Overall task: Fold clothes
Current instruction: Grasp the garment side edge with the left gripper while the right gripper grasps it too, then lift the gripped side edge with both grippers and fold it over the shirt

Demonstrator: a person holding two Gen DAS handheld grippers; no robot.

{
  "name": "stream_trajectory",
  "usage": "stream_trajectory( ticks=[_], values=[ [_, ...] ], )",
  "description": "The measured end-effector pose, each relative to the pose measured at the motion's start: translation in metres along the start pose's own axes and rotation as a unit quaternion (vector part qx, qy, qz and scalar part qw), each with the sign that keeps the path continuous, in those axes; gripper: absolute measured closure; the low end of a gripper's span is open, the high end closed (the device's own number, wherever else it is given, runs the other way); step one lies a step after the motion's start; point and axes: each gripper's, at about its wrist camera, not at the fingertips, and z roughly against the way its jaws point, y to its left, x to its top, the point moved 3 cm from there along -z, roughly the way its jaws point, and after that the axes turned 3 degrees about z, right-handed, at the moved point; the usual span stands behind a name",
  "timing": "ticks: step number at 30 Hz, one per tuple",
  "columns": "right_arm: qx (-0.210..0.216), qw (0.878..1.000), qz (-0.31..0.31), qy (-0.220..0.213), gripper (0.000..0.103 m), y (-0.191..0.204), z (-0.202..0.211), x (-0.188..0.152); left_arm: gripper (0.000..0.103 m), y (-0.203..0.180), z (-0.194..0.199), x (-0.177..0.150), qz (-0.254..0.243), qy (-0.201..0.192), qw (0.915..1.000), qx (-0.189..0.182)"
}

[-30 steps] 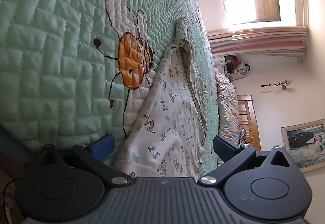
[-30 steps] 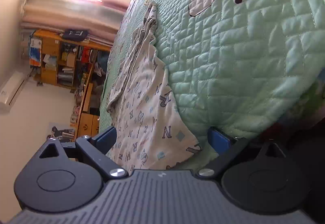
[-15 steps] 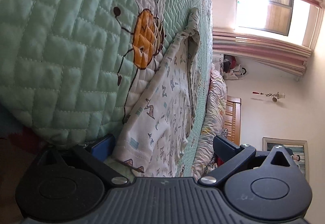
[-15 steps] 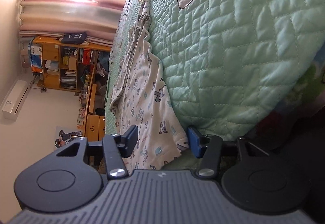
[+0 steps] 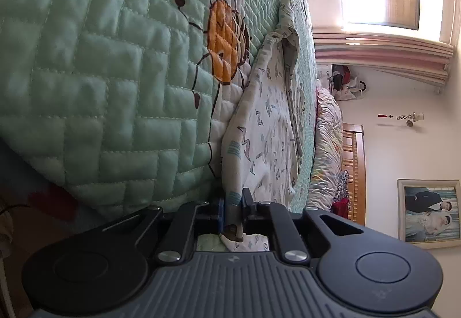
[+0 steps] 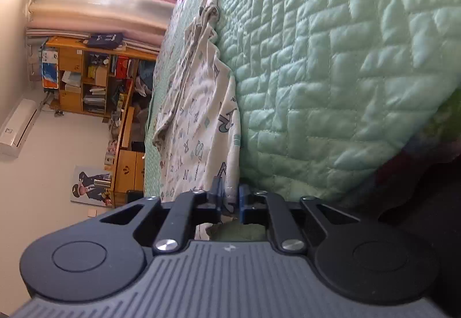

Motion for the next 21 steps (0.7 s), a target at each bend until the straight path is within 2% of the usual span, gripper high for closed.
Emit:
stream_trajectory(
  ticks=[6,11,14,15,17,18,20,21],
  values=[
    [0.010,1.000,0.004,-0.022,0.097,-0.002,0.012,0.001,0.095,-0.007,0.007,0.004,-0.022,-0.014,0.9996,-0.008],
    [-0.001,1.000,-0.001,-0.016,0.096,-0.006,0.009,0.000,0.091,0.007,0.006,0.003,-0.005,-0.003,1.0000,-0.003],
    [-0.009,1.000,-0.003,-0.014,0.080,-0.007,0.008,-0.001,0.086,0.011,0.007,0.003,0.006,0.000,1.0000,-0.007],
    [-0.009,1.000,-0.004,-0.014,0.068,-0.007,0.008,-0.001,0.082,0.011,0.006,0.004,0.009,0.002,0.9999,-0.008],
    [-0.009,1.000,0.000,-0.015,0.064,-0.005,0.005,-0.001,0.078,0.009,0.005,0.005,0.007,0.005,0.9999,-0.007],
    [-0.014,1.000,0.004,-0.013,0.065,-0.004,0.004,-0.002,0.079,0.007,0.004,0.005,-0.001,0.004,1.0000,-0.004],
    [-0.021,1.000,0.016,-0.006,0.079,-0.001,0.002,-0.005,0.093,0.000,0.005,0.002,-0.031,-0.003,0.9995,0.004],
    [-0.024,0.999,0.023,-0.004,0.097,0.001,0.002,-0.006,0.095,-0.003,0.005,0.001,-0.042,-0.008,0.9991,0.005]
  ],
)
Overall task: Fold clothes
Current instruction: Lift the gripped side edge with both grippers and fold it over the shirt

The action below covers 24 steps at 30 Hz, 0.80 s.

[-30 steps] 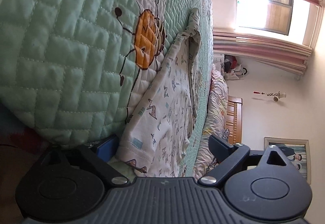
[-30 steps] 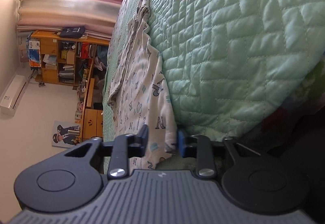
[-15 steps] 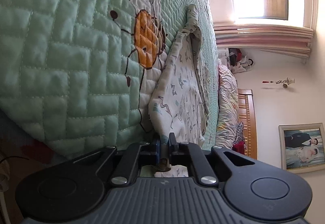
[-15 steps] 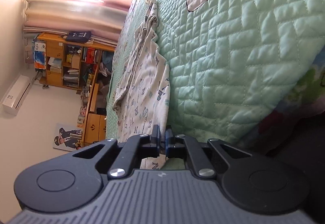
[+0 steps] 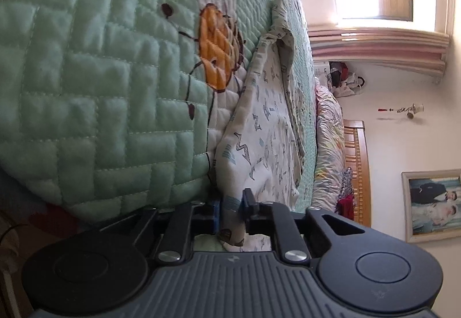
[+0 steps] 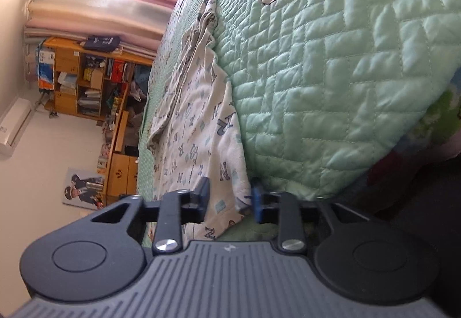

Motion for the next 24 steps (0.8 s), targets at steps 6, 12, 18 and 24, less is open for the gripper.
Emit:
stream_trajectory(
  ticks=[6,12,18,24],
  values=[
    [0.017,0.999,0.021,-0.026,0.097,0.016,0.011,0.004,0.097,-0.024,0.013,0.005,-0.035,-0.034,0.9985,-0.026],
    [0.066,0.996,0.012,-0.056,0.097,0.046,0.012,0.028,0.097,-0.057,0.015,0.020,-0.066,-0.050,0.9957,-0.042],
    [0.090,0.994,-0.009,-0.069,0.097,0.064,0.001,0.047,0.097,-0.081,0.010,0.029,-0.078,-0.056,0.9938,-0.057],
    [0.109,0.989,-0.032,-0.092,0.097,0.084,-0.009,0.077,0.097,-0.121,0.001,0.051,-0.093,-0.072,0.9903,-0.075]
  ],
)
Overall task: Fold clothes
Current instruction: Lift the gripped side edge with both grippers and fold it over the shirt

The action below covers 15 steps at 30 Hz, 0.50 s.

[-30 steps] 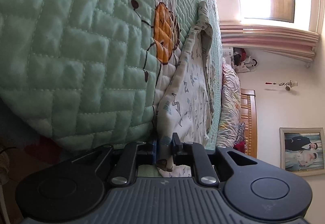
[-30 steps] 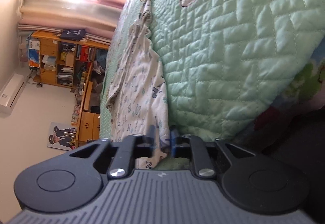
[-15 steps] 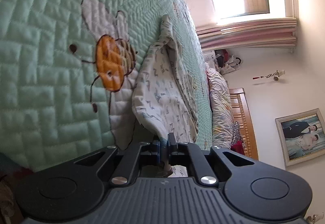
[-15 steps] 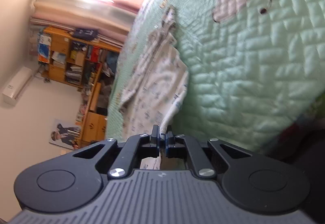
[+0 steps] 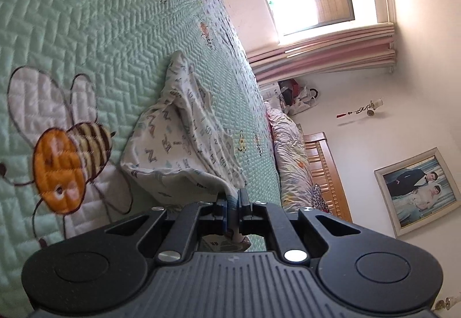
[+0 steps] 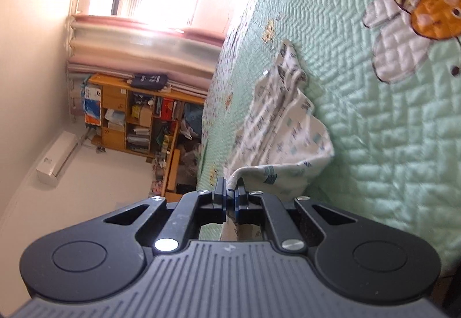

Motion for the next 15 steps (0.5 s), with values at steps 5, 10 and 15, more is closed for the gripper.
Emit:
stream_trajectory(
  ticks=[5,10,15],
  values=[
    [0.000,1.000,-0.008,-0.010,0.097,0.015,-0.031,0.035,0.097,-0.028,-0.034,0.034,-0.025,-0.009,0.9996,0.001],
    [-0.008,1.000,-0.018,-0.008,0.097,0.018,-0.077,0.072,0.097,-0.039,-0.088,0.070,-0.036,-0.007,0.9989,0.029],
    [-0.032,0.999,-0.025,0.007,0.097,0.010,-0.136,0.109,0.097,-0.035,-0.147,0.110,-0.040,-0.007,0.9975,0.057]
  ],
)
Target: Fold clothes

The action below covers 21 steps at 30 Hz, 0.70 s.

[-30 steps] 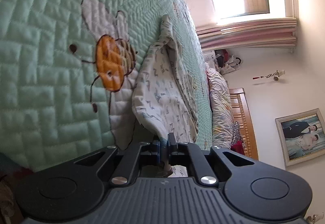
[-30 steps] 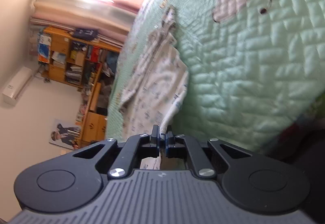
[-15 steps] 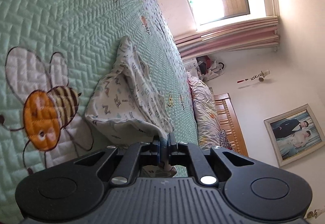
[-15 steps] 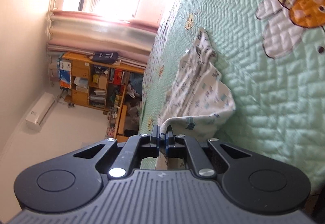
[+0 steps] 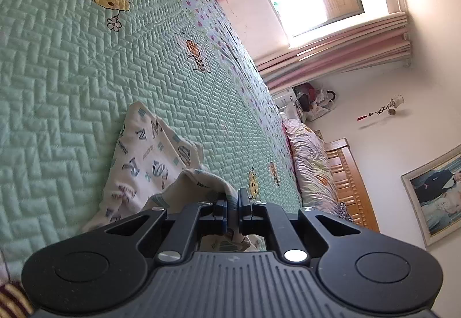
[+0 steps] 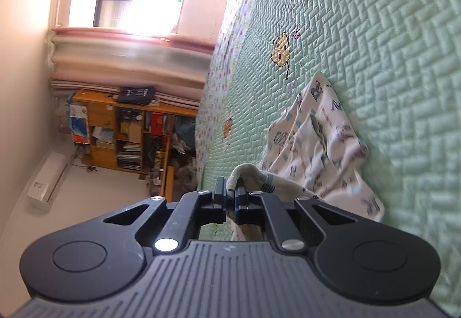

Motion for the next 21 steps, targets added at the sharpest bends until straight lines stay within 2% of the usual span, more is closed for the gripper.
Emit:
stream_trajectory(
  ticks=[4,7,10,11,12,14,15,16,19,21],
  values=[
    [-0.019,1.000,-0.005,0.008,0.097,-0.010,-0.047,0.028,0.096,0.010,-0.051,0.027,0.000,0.008,0.9995,0.030],
    [-0.032,0.999,-0.027,0.008,0.097,-0.030,-0.078,0.048,0.094,0.025,-0.085,0.041,-0.001,0.015,0.9962,0.086],
    [-0.049,0.998,-0.046,0.003,0.089,-0.054,-0.099,0.062,0.081,0.037,-0.106,0.050,-0.010,0.025,0.9913,0.129],
    [-0.055,0.997,-0.053,0.001,0.087,-0.062,-0.103,0.066,0.080,0.038,-0.108,0.054,-0.018,0.026,0.9912,0.128],
    [-0.058,0.997,-0.057,-0.004,0.081,-0.068,-0.105,0.069,0.072,0.037,-0.108,0.058,-0.026,0.025,0.9916,0.124],
    [-0.038,0.997,-0.062,-0.031,0.074,-0.074,-0.099,0.075,0.053,0.036,-0.105,0.067,-0.038,0.013,0.9914,0.124],
    [-0.020,0.996,-0.067,-0.047,0.071,-0.077,-0.094,0.078,0.037,0.037,-0.101,0.073,-0.039,0.002,0.9912,0.127],
    [0.003,0.995,-0.075,-0.060,0.067,-0.079,-0.089,0.080,0.031,0.039,-0.098,0.079,-0.037,-0.009,0.9910,0.128],
    [0.057,0.993,-0.072,-0.073,0.065,-0.074,-0.076,0.073,0.032,0.048,-0.087,0.090,-0.022,-0.019,0.9916,0.126],
    [0.074,0.995,-0.032,-0.051,0.065,-0.059,-0.072,0.056,0.032,0.053,-0.074,0.088,-0.015,-0.021,0.9928,0.117]
  ],
)
